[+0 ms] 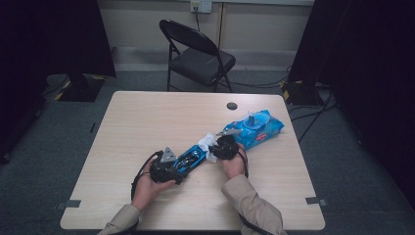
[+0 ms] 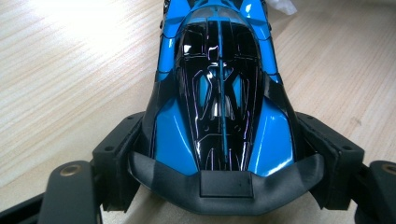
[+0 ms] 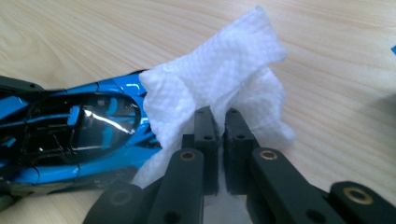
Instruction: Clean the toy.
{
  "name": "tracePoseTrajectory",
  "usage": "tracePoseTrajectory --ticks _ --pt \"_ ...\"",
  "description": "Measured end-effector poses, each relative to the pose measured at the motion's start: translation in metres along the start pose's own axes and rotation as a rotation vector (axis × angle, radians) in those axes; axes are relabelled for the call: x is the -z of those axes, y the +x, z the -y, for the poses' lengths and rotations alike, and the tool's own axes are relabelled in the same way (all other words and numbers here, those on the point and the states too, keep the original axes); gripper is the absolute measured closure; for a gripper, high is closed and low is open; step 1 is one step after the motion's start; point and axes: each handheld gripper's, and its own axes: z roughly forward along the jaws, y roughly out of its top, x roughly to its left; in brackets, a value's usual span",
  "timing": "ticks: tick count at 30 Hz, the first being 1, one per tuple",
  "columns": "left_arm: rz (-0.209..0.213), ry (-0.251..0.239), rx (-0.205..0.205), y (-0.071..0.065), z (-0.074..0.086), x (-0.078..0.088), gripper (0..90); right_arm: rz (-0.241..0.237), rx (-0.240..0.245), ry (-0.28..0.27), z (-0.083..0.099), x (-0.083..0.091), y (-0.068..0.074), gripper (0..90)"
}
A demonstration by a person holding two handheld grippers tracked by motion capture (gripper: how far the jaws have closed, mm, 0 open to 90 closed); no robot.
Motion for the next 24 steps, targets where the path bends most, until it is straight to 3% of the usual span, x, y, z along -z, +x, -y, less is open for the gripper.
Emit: tracePoseTrajectory --ticks 5,8,14,20,24 --pt "0.000 0.001 0.001 0.000 0.000 0.000 24.2 0.008 0.012 0.016 0.005 0.002 -0.003 86.5" --pt "0.003 0.003 0.000 0.001 0.000 0.000 24.1 0.005 -0.008 0.011 0.008 0.006 -0.003 86.4" --pt "0.000 0.002 -0.003 0.001 0.000 0.000 23.6 -0.006 0.019 -0.004 0.009 0.020 -0.002 86.4" --pt "-0.009 0.025 0.019 0.001 0.000 0.002 18.8 -0.006 0.045 -0.011 0.013 0.034 -0.001 86.4" --pt "-0.002 0.037 0.036 0.002 0.001 0.007 18.1 -0.017 0.036 -0.026 0.019 0.044 -0.004 86.3"
